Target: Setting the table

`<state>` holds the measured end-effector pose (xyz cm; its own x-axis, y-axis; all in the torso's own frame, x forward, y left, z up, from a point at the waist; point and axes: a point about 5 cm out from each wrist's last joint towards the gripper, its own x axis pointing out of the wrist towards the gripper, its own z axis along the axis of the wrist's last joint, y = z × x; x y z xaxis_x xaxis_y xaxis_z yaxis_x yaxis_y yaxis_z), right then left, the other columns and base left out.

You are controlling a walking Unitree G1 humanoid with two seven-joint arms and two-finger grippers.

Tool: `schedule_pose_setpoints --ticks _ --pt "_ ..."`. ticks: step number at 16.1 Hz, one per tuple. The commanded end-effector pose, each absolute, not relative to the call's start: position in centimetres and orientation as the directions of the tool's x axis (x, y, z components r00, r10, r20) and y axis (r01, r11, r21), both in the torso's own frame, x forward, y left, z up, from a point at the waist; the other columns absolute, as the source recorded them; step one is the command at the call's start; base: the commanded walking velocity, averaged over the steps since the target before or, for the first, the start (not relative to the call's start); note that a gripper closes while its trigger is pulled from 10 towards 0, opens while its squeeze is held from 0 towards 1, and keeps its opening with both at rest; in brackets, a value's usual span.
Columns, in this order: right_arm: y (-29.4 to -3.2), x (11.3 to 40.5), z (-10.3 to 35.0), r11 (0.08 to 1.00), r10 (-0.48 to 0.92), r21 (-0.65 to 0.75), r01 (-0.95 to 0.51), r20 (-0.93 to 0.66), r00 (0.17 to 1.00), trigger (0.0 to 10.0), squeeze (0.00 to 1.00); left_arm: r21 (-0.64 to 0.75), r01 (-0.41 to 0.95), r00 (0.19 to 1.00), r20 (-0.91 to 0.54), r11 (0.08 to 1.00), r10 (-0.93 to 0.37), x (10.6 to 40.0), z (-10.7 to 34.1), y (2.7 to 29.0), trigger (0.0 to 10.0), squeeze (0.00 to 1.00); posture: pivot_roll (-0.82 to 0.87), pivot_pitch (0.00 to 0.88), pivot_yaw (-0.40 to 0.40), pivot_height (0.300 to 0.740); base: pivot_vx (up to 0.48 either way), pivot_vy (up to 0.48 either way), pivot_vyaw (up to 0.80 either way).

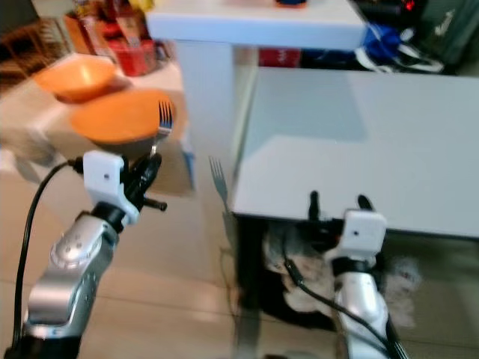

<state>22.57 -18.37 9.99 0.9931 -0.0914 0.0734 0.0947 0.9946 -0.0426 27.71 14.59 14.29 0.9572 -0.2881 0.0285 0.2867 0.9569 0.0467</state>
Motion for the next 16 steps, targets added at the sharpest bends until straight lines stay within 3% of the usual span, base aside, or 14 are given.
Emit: schedule_pose_setpoints --ticks 1,9,16 --pt "-18.2 22.8 10.4 0.996 -0.078 -0.043 0.083 0.099 0.992 10.0 0.00 0.058 0.311 0.950 0.022 0.949 -0.313 28.0 14.2 14.5 0.0 0.00 -0.11 0.000 0.071 0.727 0.000 -0.450 0.00" --pt "-17.7 22.6 10.3 0.996 -0.051 -0.063 0.056 0.084 0.995 10.0 0.00 0.078 0.350 0.936 0.022 0.934 -0.352 28.8 14.1 13.6 0.0 0.00 -0.12 0.000 0.080 0.727 0.000 -0.431 -0.18" --pt "-17.6 22.4 10.2 0.996 -0.052 -0.065 0.057 0.081 0.995 10.0 0.00 0.078 0.355 0.934 0.018 0.932 -0.357 29.3 13.9 13.3 0.0 0.00 -0.13 0.000 0.086 0.727 0.250 -0.407 0.00"
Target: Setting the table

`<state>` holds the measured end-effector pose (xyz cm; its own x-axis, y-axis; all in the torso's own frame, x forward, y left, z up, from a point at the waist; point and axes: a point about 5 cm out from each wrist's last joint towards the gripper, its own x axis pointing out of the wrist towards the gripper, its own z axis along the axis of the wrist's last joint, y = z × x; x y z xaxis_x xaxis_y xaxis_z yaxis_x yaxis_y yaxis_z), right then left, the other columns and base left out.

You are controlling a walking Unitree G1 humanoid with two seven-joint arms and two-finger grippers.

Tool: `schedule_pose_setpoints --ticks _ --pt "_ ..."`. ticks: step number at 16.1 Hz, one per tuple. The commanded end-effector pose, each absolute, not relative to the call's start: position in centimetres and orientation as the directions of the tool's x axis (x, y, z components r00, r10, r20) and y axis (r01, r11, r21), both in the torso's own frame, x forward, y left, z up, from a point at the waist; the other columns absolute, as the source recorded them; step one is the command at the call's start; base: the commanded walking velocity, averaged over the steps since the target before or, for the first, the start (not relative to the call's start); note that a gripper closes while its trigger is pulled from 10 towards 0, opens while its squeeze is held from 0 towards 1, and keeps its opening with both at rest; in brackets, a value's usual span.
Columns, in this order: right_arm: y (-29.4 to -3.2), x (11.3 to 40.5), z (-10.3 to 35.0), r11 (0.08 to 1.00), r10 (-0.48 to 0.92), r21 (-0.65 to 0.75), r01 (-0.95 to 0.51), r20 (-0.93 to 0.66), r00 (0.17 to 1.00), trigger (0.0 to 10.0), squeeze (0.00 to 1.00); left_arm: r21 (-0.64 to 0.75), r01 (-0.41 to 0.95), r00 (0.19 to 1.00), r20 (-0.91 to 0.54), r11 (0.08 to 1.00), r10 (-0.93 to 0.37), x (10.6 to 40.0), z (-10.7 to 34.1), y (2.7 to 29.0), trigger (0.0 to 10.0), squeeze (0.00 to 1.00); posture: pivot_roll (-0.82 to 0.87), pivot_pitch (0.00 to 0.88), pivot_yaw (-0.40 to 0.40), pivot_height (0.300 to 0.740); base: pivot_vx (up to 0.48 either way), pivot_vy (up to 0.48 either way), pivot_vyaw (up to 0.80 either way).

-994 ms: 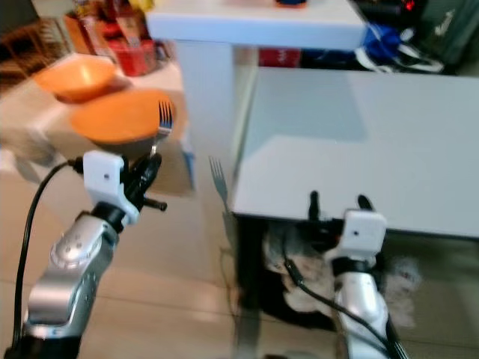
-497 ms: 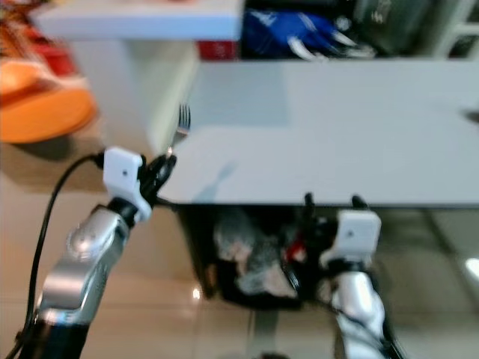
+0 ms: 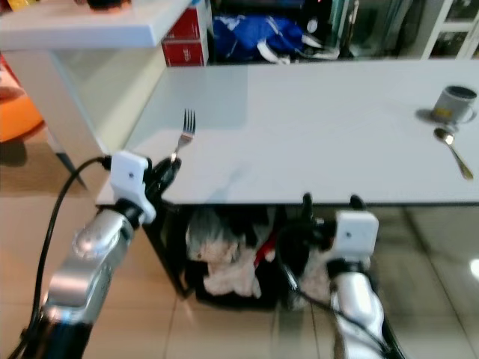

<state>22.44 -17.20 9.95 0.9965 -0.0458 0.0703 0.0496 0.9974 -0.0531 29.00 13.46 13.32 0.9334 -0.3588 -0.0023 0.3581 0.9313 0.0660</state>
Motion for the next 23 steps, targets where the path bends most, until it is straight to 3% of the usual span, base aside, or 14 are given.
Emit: schedule_pose_setpoints --ticks 1,10,23 --pt "-17.54 22.38 10.20 0.996 -0.051 -0.065 0.056 0.078 0.996 10.0 0.00 0.078 0.355 0.934 0.016 0.932 -0.357 29.29 13.87 13.21 0.0 0.00 -0.13 0.000 0.086 0.727 0.266 -0.398 0.00" --pt "-17.50 22.40 10.22 0.996 -0.045 -0.068 0.050 0.074 0.996 10.0 0.00 0.082 0.356 0.933 0.021 0.931 -0.359 29.32 13.77 12.80 0.0 0.00 -0.14 0.000 0.084 0.727 0.263 -0.398 0.00" --pt "-17.52 22.35 10.13 0.995 -0.053 -0.077 0.059 0.074 0.996 10.0 0.00 0.091 0.373 0.926 0.028 0.923 -0.376 29.40 13.82 12.42 0.0 0.00 -0.14 0.000 0.091 0.727 0.000 -0.422 -0.12"
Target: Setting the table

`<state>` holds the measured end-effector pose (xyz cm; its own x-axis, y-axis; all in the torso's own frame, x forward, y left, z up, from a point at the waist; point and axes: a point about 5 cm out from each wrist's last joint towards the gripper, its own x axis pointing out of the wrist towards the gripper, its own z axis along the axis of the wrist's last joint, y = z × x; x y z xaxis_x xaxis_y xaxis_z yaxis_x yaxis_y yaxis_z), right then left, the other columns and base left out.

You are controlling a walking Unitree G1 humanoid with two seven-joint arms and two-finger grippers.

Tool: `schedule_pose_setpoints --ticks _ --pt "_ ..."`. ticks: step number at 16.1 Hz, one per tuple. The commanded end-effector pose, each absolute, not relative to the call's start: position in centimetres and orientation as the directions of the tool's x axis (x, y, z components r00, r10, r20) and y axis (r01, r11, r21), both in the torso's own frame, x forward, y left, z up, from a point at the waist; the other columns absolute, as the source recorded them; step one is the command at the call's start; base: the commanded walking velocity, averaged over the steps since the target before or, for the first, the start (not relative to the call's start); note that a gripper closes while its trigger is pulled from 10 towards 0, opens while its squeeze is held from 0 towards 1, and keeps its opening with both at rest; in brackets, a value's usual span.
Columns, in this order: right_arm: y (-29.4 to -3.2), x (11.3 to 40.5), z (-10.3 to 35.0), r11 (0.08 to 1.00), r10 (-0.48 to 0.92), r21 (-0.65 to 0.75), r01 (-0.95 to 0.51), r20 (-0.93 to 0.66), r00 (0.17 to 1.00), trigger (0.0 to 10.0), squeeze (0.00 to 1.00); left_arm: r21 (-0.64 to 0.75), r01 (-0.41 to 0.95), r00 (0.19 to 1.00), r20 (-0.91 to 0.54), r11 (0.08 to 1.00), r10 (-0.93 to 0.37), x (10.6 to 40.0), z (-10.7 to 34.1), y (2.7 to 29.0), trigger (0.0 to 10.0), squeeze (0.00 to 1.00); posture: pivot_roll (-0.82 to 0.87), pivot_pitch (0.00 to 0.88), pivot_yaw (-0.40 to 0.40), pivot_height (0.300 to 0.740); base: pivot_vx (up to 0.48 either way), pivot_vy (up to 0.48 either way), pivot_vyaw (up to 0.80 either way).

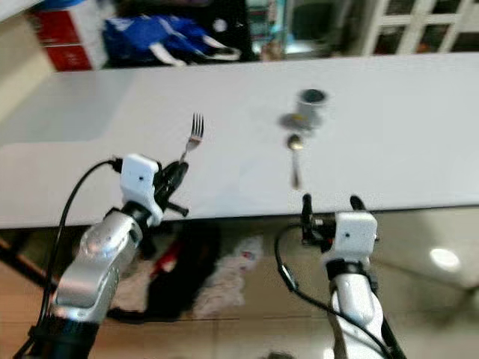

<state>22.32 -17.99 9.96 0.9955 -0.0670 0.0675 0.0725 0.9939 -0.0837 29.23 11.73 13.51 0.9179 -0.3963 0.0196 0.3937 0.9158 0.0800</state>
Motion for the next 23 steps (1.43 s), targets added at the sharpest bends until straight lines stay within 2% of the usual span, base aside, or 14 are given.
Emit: schedule_pose_setpoints --ticks 1,3,9,13,17,23 --pt "-17.5 22.3 10.1 0.995 -0.052 -0.077 0.058 0.072 0.996 10.0 0.00 0.096 0.369 0.927 0.028 0.924 -0.373 29.6 13.9 12.4 0.0 0.00 -0.14 0.000 0.091 0.727 0.000 -0.424 0.00" --pt "-17.5 22.3 10.1 0.995 -0.050 -0.077 0.056 0.071 0.996 10.0 0.00 0.116 0.332 0.942 0.021 0.936 -0.336 30.3 14.0 12.9 0.0 0.00 -0.14 0.000 0.093 0.727 0.000 -0.422 0.00" --pt "-17.4 22.2 9.9 0.996 -0.043 -0.077 0.048 0.063 0.997 10.0 0.00 0.105 0.335 0.941 0.022 0.936 -0.339 30.5 14.1 12.6 0.0 0.00 -0.14 0.000 0.094 0.727 0.000 -0.419 0.00" --pt "-17.4 22.2 9.8 0.996 -0.036 -0.080 0.040 0.059 0.998 10.0 0.00 0.088 0.313 0.948 0.024 0.946 -0.316 30.8 14.0 12.8 0.0 0.00 -0.15 0.000 0.092 0.727 0.247 -0.408 0.00" --pt "-17.5 22.2 9.7 0.996 -0.028 -0.087 0.033 0.053 0.998 10.0 0.00 0.080 0.279 0.959 0.030 0.957 -0.282 30.9 14.0 12.9 0.0 0.00 -0.15 0.000 0.089 0.727 0.000 0.000 0.00" --pt "-17.1 22.1 9.6 0.996 -0.016 -0.088 0.020 0.047 0.999 10.0 0.00 0.052 0.276 0.960 0.027 0.960 -0.278 30.8 14.3 11.6 0.0 0.00 -0.15 0.000 0.090 0.727 0.442 0.000 0.00"
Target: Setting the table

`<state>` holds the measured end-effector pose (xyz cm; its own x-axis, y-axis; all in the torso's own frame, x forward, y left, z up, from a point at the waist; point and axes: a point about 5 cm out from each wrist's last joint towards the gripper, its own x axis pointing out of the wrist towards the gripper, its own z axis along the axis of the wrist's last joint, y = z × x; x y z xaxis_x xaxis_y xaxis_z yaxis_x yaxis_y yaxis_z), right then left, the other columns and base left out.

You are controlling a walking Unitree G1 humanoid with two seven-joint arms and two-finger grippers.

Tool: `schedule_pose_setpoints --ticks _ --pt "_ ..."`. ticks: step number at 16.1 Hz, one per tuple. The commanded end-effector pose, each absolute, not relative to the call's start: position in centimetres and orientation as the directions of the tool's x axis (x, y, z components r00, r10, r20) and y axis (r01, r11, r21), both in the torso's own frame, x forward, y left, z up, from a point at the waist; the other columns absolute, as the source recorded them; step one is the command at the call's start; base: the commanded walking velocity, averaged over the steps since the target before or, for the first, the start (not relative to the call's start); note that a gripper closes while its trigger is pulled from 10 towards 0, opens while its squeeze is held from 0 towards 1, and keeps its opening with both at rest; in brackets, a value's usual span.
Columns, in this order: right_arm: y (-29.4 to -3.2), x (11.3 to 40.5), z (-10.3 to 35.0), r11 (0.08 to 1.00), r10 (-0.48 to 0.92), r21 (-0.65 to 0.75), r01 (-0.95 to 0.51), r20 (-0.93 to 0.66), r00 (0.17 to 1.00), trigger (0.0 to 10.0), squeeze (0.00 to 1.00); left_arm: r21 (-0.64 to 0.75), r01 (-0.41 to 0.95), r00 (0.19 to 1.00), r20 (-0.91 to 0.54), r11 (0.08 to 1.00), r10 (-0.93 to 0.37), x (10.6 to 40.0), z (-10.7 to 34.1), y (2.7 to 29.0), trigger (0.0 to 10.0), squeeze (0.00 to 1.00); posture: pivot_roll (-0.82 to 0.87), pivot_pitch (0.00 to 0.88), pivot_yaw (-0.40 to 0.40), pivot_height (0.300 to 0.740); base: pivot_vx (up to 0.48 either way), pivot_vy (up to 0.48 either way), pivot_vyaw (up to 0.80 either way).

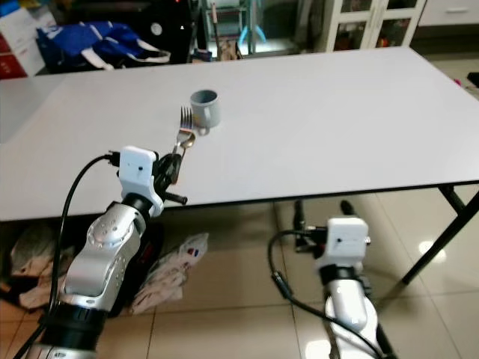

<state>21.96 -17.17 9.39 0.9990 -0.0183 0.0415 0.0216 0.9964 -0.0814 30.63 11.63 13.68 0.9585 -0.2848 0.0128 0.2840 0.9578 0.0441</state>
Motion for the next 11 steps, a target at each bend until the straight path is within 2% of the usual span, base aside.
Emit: schedule_pose_setpoints --ticks 1,7,11 --pt "-17.0 22.1 9.6 0.996 -0.014 -0.088 0.018 0.047 0.999 10.0 0.00 0.051 0.277 0.960 0.028 0.960 -0.278 30.9 14.3 11.4 0.0 0.00 -0.15 0.000 0.090 0.727 0.480 0.000 0.00" --pt "-17.0 22.1 9.7 0.996 -0.005 -0.092 0.009 0.044 0.999 10.0 0.00 0.031 0.280 0.959 0.029 0.960 -0.281 31.3 14.5 10.7 0.0 0.00 -0.16 0.000 0.088 0.727 0.480 0.000 0.00" --pt "-16.9 22.3 9.8 0.996 0.001 -0.085 0.003 0.043 0.999 10.0 0.00 0.029 0.295 0.954 0.055 0.955 -0.296 31.4 15.2 10.3 0.0 0.00 -0.16 0.000 0.091 0.727 0.000 0.000 0.00"
